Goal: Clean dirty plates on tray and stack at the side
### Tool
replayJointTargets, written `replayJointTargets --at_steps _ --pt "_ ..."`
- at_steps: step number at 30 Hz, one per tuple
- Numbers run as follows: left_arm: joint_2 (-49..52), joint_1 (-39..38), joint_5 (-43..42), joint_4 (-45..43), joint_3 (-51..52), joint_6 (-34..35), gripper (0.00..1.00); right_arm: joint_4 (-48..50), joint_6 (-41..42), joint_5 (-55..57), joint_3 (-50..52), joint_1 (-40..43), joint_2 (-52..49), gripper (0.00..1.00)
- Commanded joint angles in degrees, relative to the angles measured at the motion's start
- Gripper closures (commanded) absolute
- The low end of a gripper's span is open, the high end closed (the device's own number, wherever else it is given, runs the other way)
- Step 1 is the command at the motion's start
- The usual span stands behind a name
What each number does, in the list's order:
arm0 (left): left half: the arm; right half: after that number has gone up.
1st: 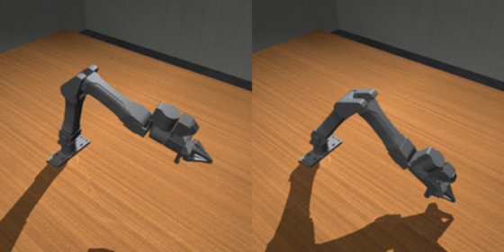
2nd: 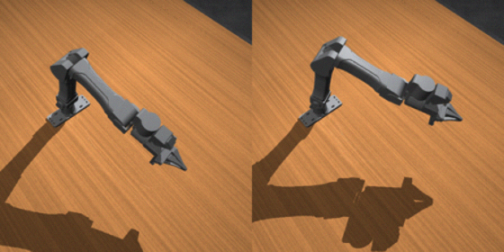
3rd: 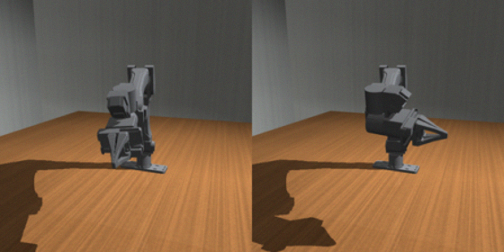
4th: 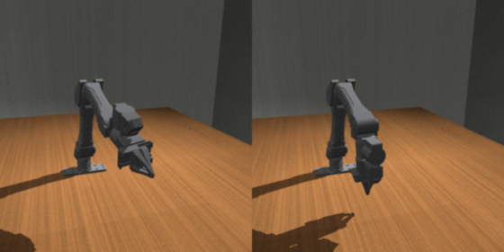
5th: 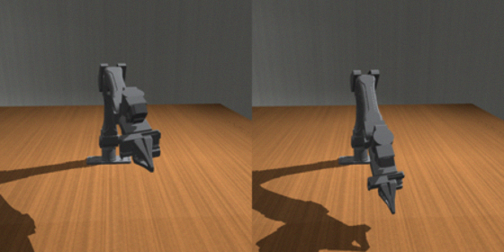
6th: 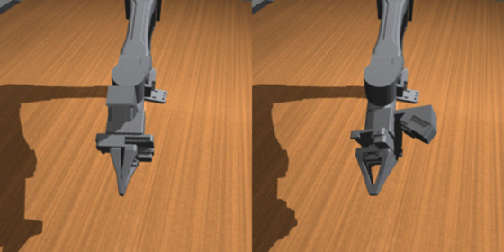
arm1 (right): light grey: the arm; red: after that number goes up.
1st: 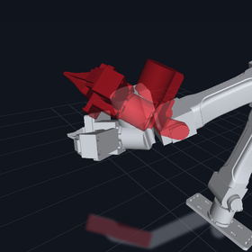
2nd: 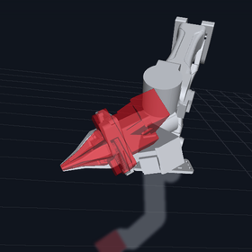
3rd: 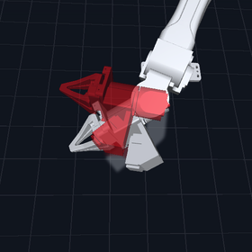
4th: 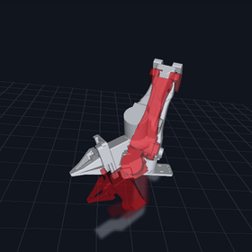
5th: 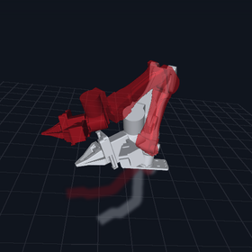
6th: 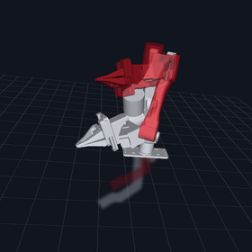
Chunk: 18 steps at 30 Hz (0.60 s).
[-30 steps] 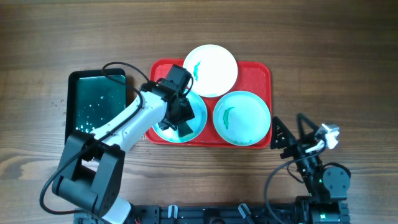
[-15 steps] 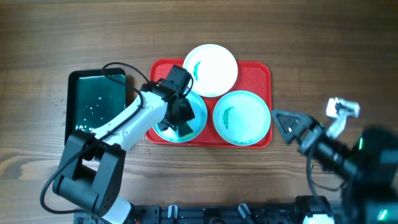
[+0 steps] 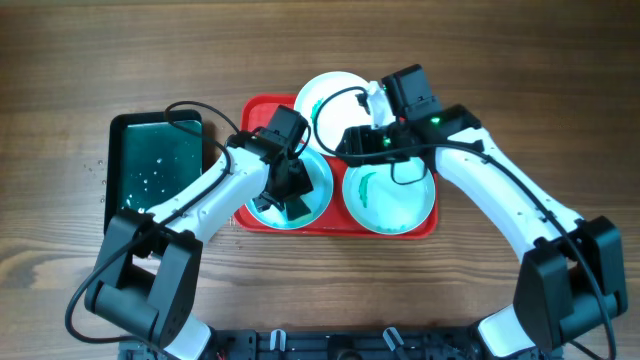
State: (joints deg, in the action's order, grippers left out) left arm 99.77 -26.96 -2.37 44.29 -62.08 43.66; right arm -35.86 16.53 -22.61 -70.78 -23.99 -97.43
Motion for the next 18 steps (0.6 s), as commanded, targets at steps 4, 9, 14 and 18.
replayJointTargets --at_steps 4,9,14,18 --pt "0.44 -0.31 0.72 0.07 0.26 0.55 0.32 3.93 12.61 12.07 -0.02 -2.71 -1.33 0.38" --pt "0.44 -0.31 0.70 0.04 0.26 0.55 0.32 4.90 0.00 7.76 0.24 -6.14 -7.21 0.66" --pt "0.44 -0.31 0.72 0.07 0.26 0.55 0.32 7.23 -0.07 7.74 0.24 -7.54 -13.92 0.66" --pt "0.44 -0.31 0.72 0.07 0.26 0.55 0.32 8.39 -0.02 7.76 0.24 -8.41 -17.29 0.66"
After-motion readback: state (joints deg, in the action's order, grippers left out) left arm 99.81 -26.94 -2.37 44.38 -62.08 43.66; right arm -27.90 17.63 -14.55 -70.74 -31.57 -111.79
